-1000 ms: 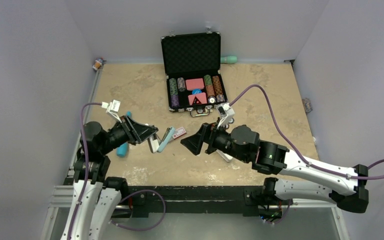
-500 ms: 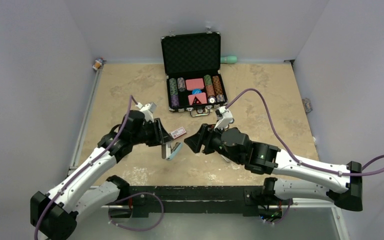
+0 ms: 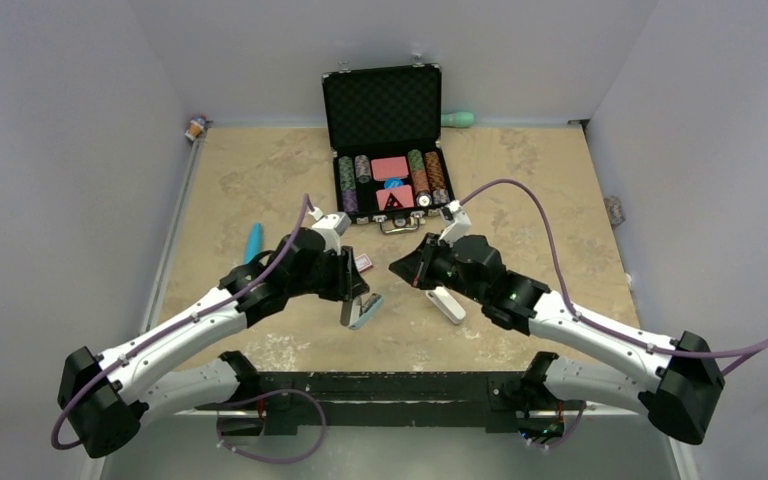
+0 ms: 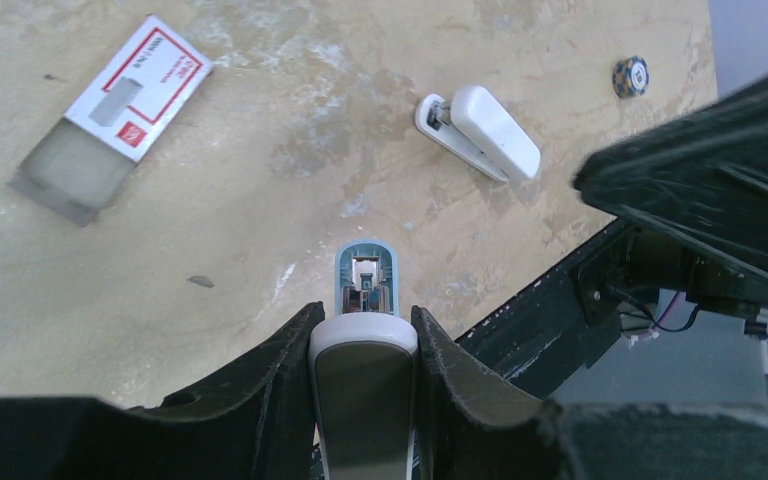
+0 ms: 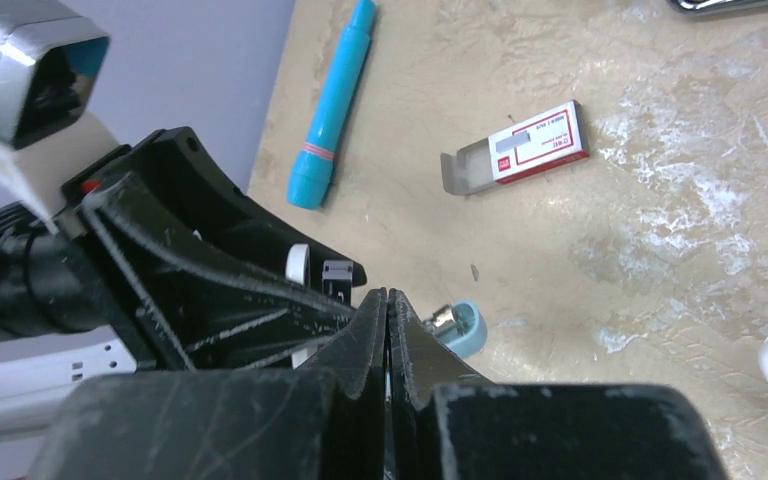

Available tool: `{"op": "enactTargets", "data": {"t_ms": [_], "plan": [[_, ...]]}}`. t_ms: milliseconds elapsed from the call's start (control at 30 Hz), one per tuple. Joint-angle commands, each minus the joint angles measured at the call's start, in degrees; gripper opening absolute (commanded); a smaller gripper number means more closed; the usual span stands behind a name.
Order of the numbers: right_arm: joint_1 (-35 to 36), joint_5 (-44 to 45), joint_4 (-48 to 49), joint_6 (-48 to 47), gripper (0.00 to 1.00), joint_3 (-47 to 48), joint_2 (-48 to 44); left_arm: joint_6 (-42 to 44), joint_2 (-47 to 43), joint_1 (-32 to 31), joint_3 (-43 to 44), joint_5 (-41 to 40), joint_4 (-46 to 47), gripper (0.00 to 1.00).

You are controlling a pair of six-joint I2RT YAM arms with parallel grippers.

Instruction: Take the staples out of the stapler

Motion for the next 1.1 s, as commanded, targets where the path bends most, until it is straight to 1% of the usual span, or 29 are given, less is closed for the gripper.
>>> {"op": "enactTargets", "data": {"t_ms": [0, 100, 233, 433, 700, 900, 1067], "plan": [[-0.65, -3.35, 5.77, 2.37, 0.0, -0.68, 1.47, 2.83, -0.73, -1.19, 1.6, -3.59, 8.43, 0.0], [-0.67, -4.01, 7.59, 3.35, 0.0, -1.62, 3.23, 3.61, 0.04, -1.17, 1.8, -1.81, 10.34, 0.0], [-0.64, -5.02, 9.21, 3.08, 0.0, -1.75, 6.72, 3.88, 2.34, -1.19, 3.2, -1.3, 10.44, 0.0], [-0.67, -5.46, 10.2, 1.53, 0.0, -0.21, 11.69, 3.92, 4.15, -1.15, 4.26, -2.05, 10.42, 0.0], [-0.64, -5.02, 10.78, 1.23, 0.0, -0.24, 15.95, 3.6, 6.28, -1.16, 5.63, -3.04, 9.08, 0.0], [-0.64, -5.48, 11.64, 0.93, 0.0, -0.79, 17.69, 3.53, 7.04, -1.21, 6.42, -3.65, 8.62, 0.0], [-0.64, -5.74, 12.14, 1.09, 0.0, -1.78, 18.1, 3.65, 9.49, -1.23, 8.6, -5.4, 6.11, 0.0]]}}
